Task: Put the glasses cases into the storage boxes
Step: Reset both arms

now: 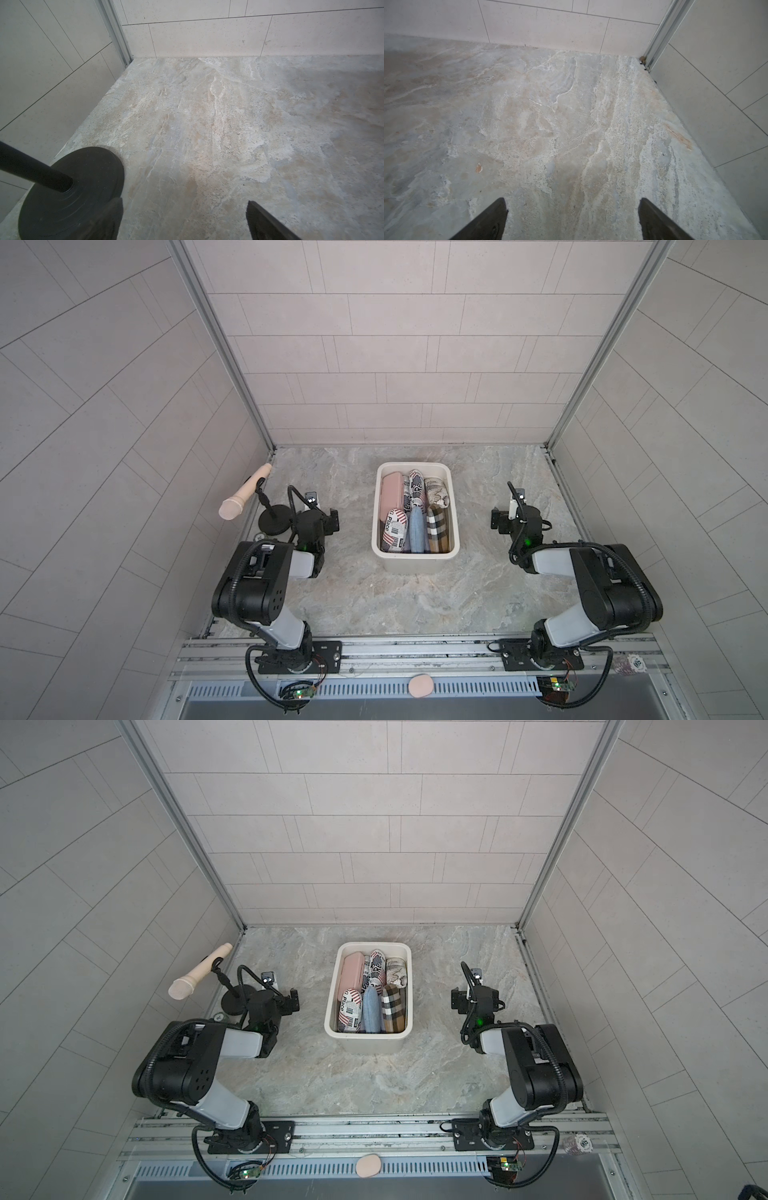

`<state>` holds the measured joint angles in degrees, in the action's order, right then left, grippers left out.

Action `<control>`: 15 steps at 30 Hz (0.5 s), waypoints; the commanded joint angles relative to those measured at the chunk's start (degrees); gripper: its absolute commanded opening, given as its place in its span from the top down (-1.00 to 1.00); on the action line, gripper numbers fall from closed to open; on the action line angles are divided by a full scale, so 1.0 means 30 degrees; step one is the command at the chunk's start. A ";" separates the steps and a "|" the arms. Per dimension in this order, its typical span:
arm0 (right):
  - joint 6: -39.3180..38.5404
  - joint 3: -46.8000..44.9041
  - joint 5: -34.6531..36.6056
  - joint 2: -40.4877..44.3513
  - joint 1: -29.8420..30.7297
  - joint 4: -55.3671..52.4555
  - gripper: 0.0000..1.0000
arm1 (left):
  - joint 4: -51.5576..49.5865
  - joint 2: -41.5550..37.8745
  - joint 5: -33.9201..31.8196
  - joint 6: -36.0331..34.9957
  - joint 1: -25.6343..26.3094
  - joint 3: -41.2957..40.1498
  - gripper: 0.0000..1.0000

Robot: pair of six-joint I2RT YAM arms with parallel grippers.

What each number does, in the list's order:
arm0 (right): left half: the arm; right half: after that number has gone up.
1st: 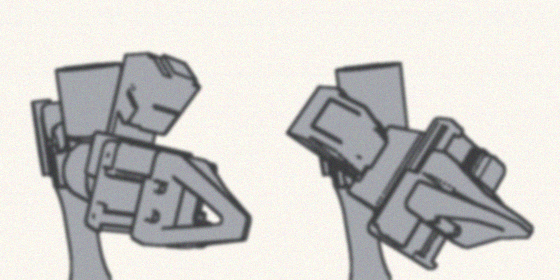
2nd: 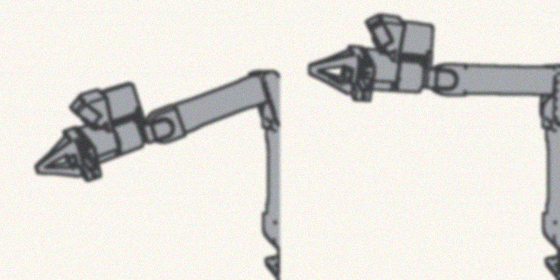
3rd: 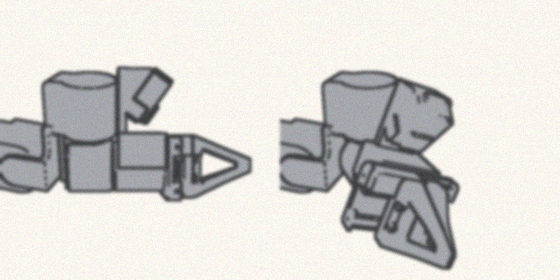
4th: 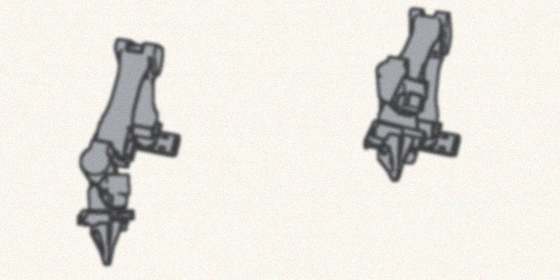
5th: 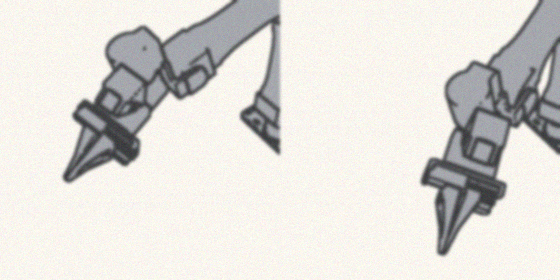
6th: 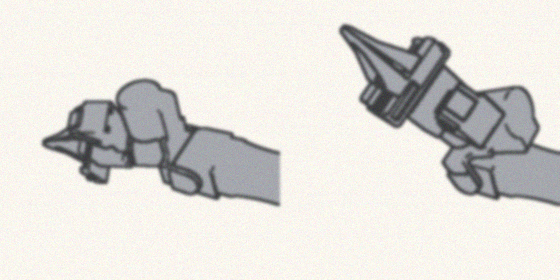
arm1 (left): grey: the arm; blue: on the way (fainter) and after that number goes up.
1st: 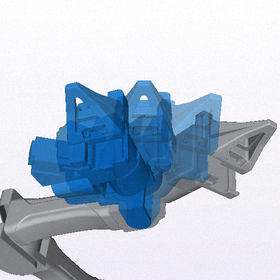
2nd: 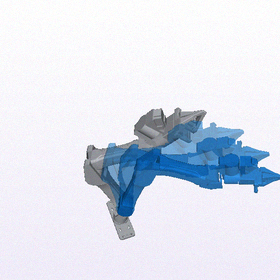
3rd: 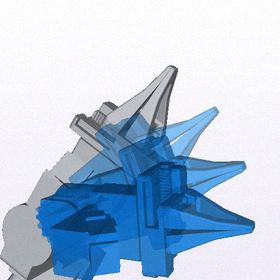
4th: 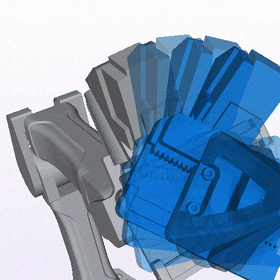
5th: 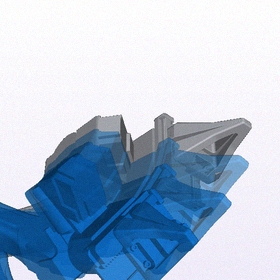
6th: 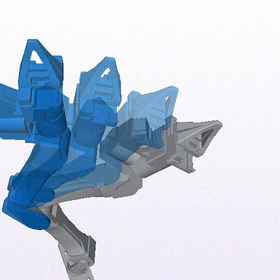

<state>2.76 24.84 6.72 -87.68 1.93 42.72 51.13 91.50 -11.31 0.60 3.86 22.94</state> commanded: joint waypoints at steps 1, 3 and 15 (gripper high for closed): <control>-0.0063 0.0018 0.0295 0.0332 0.0040 -0.0512 -1.00 | 0.0372 -0.0108 0.0108 -0.0053 -0.0136 0.0117 -1.00; -0.0164 -0.0044 0.0278 0.0257 0.0058 -0.0251 -1.00 | 0.0335 -0.0112 0.0116 -0.0040 -0.0122 0.0119 -1.00; -0.0025 0.0091 0.0336 0.0378 0.0040 -0.0661 -0.99 | 0.0377 -0.0108 0.0116 -0.0047 -0.0114 0.0117 -1.00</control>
<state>2.85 24.84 6.90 -87.64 1.93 41.67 51.13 91.50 -11.31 0.60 3.86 22.94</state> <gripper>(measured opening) 0.997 0.998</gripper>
